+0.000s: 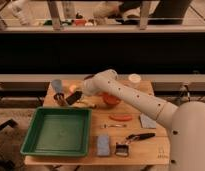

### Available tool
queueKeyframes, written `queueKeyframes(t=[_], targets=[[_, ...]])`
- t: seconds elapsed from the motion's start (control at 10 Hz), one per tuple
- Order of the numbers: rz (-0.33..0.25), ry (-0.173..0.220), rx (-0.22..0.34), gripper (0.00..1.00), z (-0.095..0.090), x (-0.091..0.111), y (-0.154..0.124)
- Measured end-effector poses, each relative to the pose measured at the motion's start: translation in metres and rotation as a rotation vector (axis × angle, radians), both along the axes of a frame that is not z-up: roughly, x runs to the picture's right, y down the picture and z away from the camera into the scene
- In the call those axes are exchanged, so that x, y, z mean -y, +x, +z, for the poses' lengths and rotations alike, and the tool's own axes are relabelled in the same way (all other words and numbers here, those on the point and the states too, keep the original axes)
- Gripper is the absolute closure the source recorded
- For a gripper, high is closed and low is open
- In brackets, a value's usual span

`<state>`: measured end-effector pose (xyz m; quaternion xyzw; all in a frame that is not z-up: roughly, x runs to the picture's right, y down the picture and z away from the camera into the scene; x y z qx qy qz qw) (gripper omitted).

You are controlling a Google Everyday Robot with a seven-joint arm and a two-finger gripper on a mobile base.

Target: Place eraser in metal cup

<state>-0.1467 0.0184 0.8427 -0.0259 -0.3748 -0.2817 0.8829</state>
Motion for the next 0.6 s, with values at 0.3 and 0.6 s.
queueKeyframes(t=[0.3, 0.6], targets=[[-0.012, 0.002, 0.02, 1.0, -0.004, 0.0, -0.01], [-0.021, 0.013, 0.027, 1.0, -0.007, 0.003, -0.017]])
